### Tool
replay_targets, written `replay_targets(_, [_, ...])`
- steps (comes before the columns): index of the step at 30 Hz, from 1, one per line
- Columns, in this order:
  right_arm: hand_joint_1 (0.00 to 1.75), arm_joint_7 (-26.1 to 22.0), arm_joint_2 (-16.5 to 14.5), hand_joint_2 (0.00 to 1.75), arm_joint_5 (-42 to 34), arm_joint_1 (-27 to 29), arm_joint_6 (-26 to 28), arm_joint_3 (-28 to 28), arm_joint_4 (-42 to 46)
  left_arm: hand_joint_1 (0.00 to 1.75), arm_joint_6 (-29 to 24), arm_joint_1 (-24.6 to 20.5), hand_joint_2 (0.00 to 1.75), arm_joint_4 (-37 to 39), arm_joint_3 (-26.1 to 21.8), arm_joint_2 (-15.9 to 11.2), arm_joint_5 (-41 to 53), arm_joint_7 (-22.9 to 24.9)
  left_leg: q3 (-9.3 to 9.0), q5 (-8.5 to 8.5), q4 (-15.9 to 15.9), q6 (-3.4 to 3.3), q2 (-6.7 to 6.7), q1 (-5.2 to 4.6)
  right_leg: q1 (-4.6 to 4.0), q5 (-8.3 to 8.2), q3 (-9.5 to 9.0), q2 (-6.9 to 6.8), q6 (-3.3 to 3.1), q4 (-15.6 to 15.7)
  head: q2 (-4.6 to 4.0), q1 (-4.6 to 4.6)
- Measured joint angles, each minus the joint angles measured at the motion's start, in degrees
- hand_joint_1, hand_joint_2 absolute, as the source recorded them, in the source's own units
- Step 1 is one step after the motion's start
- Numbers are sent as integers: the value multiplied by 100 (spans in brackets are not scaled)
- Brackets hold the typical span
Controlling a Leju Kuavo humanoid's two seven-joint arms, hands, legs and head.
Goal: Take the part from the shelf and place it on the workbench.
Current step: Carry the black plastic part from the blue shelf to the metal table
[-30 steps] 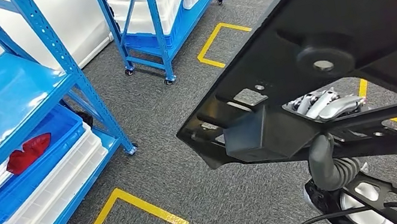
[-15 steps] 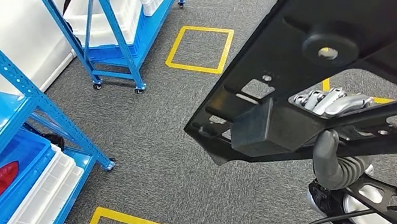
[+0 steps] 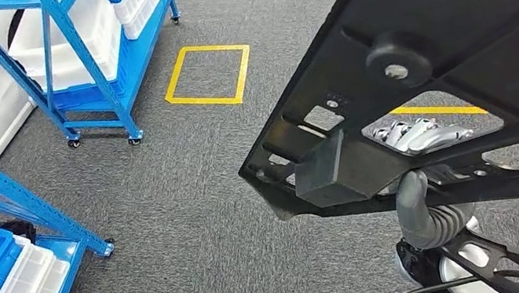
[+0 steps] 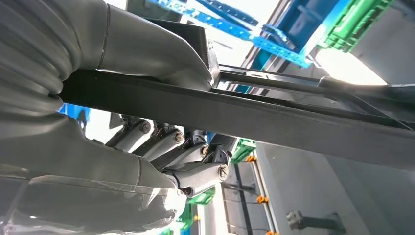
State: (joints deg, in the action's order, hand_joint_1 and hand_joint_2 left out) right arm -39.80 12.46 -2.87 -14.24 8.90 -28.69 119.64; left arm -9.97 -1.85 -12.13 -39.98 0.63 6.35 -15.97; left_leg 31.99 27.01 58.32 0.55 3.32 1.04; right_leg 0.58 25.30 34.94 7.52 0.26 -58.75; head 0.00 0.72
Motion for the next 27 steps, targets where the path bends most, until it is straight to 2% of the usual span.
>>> replay_targets(1, [175,-1,13,175,3,1,33,-9,0,0,7,-12,0,0,0,9,5,3,-13,-17,-25,-42,-61,-8,4,11,18,-60,29,-20,0,0])
replay_targets(2, [175,-1,27,175,-5,-5,58,-19,0,0,13,-17,0,0,0,17,10,5,-24,-35,-54,-86,-129,-11,1,73,68,-204,54,-113,0,10])
replay_targets(4, [175,-2,53,175,-37,-24,79,-41,-5,0,23,-16,0,0,0,29,19,8,-37,-50,-89,-149,-278,-25,-13,379,338,-578,82,-672,0,29])
replay_targets(5, [175,-2,60,175,-49,-31,79,-57,-13,0,33,-10,0,0,0,32,20,7,-35,-44,-90,-169,-358,-39,-10,568,541,-677,95,-1085,0,36])
replay_targets(6, [175,-3,65,175,-55,-30,78,-73,-25,0,45,-3,0,0,0,36,21,6,-33,-38,-89,-179,-437,-52,0,703,720,-709,104,-1449,0,36])
replay_targets(7, [175,-2,66,175,-50,-27,78,-92,-39,0,56,-1,0,0,0,43,22,5,-34,-33,-88,-183,-513,-63,8,742,821,-717,107,-1653,0,36])
replay_targets(8, [175,-2,67,175,-35,-25,78,-111,-52,0,64,-4,0,0,0,54,23,3,-37,-26,-87,-184,-585,-73,11,669,802,-725,102,-1622,0,36])
replay_targets(9, [175,-1,68,175,-11,-25,78,-129,-62,0,62,-10,0,0,0,68,24,4,-45,-19,-87,-179,-648,-80,9,511,662,-751,87,-1359,0,37])
replay_targets(10, [175,0,69,175,16,-27,78,-150,-69,0,55,-17,0,0,0,87,24,7,-60,-8,-87,-169,-709,-87,-3,316,430,-830,61,-938,0,37])
replay_targets(11, [175,-1,70,175,40,-32,78,-169,-74,0,42,-22,0,0,-1,105,23,14,-76,9,-85,-151,-762,-104,-37,179,200,-971,20,-516,0,36])
replay_targets(12, [175,-2,70,175,56,-40,77,-190,-81,0,28,-25,0,0,-2,120,22,22,-90,24,-83,-129,-811,-116,-70,95,34,-1082,-19,-201,0,33])
replay_targets(13, [175,-2,70,175,54,-48,73,-209,-90,0,19,-27,0,0,-3,134,20,31,-103,39,-82,-104,-859,-126,-102,68,-55,-1159,-53,-21,0,32])
replay_targets(14, [175,-2,73,175,32,-52,63,-221,-98,0,13,-29,0,0,-5,142,16,39,-114,51,-84,-77,-910,-132,-129,87,-64,-1168,-83,22,0,30])
replay_targets(15, [175,-2,85,175,-15,-53,42,-225,-104,0,12,-33,0,-1,-8,150,8,43,-132,61,-91,-49,-967,-131,-129,74,-59,-1092,-106,38,0,29])
replay_targets(16, [175,-1,101,175,-81,-47,3,-214,-107,0,15,-39,0,-1,-10,155,-1,46,-145,85,-80,-19,-960,-122,-116,61,-68,-1029,-132,61,0,28])
replay_targets(18, [175,-2,136,175,-254,-31,-159,-132,-104,0,25,-39,0,-1,-15,168,-13,45,-62,272,171,33,-733,-98,-78,27,-95,-901,-193,112,0,23])
replay_targets(20, [175,-4,153,175,-420,10,-452,41,-103,0,38,-18,0,0,-22,176,-14,43,253,624,857,63,-449,-72,-63,12,-105,-770,-227,124,0,16])
replay_targets(21, [175,-4,156,175,-478,46,-627,160,-103,0,45,-3,0,0,-27,177,-11,40,441,761,1230,74,-401,-67,-65,11,-104,-695,-232,121,0,11])
replay_targets(22, [175,-4,158,175,-512,82,-806,292,-103,0,51,10,0,0,-34,177,-5,39,579,803,1477,83,-383,-66,-67,11,-106,-616,-233,117,0,11])
replay_targets(23, [175,-4,157,175,-525,111,-958,421,-103,0,60,17,0,0,-39,177,5,37,629,731,1522,87,-376,-62,-67,12,-109,-534,-231,111,0,10])
replay_targets(24, [175,-4,152,175,-521,129,-1077,541,-104,0,66,19,0,0,-44,177,16,36,570,544,1328,85,-357,-54,-64,16,-115,-448,-225,100,0,10])
replay_targets(25, [175,-4,142,175,-508,137,-1161,642,-104,0,70,16,0,0,-47,175,27,34,427,302,966,79,-299,-43,-58,24,-122,-367,-213,87,0,12])
replay_targets(27, [175,-3,112,175,-475,145,-1257,792,-105,0,77,12,0,0,-53,173,40,30,129,6,251,57,-43,-15,-52,41,-108,-220,-167,46,0,13])
